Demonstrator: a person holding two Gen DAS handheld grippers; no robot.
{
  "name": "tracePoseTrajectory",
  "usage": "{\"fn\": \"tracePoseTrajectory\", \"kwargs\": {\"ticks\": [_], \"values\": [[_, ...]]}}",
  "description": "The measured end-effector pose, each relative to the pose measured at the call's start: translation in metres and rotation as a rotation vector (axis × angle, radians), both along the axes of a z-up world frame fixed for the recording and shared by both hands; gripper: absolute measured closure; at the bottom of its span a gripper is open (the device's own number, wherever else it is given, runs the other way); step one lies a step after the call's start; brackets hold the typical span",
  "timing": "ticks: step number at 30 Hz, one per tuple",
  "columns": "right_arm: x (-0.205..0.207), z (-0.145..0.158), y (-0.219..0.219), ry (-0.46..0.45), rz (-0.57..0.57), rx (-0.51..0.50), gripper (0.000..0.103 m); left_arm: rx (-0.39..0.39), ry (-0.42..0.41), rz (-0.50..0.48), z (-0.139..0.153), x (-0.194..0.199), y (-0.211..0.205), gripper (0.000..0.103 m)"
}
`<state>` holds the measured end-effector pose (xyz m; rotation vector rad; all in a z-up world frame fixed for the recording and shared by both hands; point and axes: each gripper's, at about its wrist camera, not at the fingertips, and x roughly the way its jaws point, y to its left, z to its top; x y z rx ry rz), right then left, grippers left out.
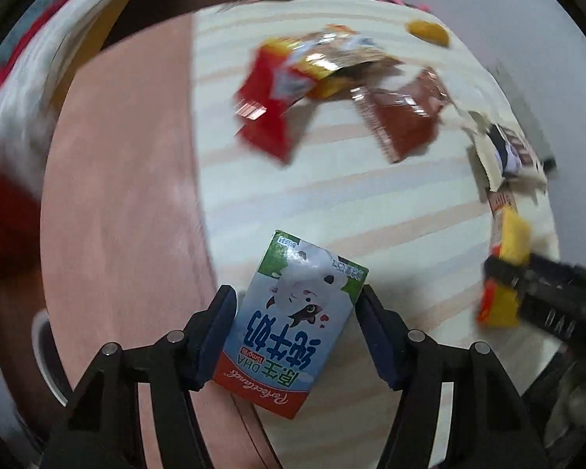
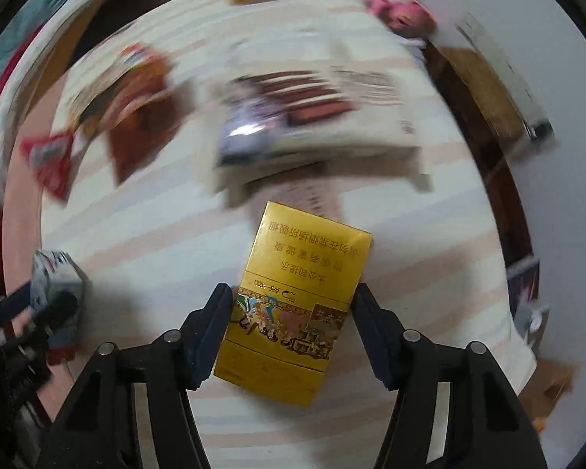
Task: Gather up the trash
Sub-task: 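Grasp the milk carton with the left tool while the right tool grasps the yellow pack, then carry both items over the white bin and open both tools to drop them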
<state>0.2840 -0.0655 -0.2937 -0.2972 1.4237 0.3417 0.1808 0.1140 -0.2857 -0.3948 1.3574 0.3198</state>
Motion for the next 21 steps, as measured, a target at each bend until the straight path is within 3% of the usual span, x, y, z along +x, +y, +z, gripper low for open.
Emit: {"fn": "tracePoseTrajectory", "kwargs": {"ticks": [4,6,11,13,18,21], "values": [[-0.026,-0.002,0.024,0.028,0.176,-0.02,0.039,-0.025,0.006,0.018,-0.011,-0.008,0.008,0.045],[-0.031,-0.004,0.03,0.023,0.205,-0.057,0.038,-0.02,-0.002,-0.003,-0.012,-0.006,0.01,0.044],[-0.033,-0.006,0.029,0.02,0.149,-0.079,0.036,0.024,0.009,-0.057,-0.013,0.004,-0.003,0.045],[-0.034,-0.005,0.026,0.008,0.126,-0.068,0.036,0.073,0.007,-0.062,-0.014,0.008,-0.017,0.052],[-0.042,-0.004,0.02,-0.041,0.117,-0.051,0.04,0.135,-0.031,-0.011,-0.013,-0.006,-0.039,0.054],[-0.049,-0.002,0.021,-0.039,0.116,-0.027,0.04,0.163,-0.086,0.039,0.006,-0.024,-0.046,0.055]]}}
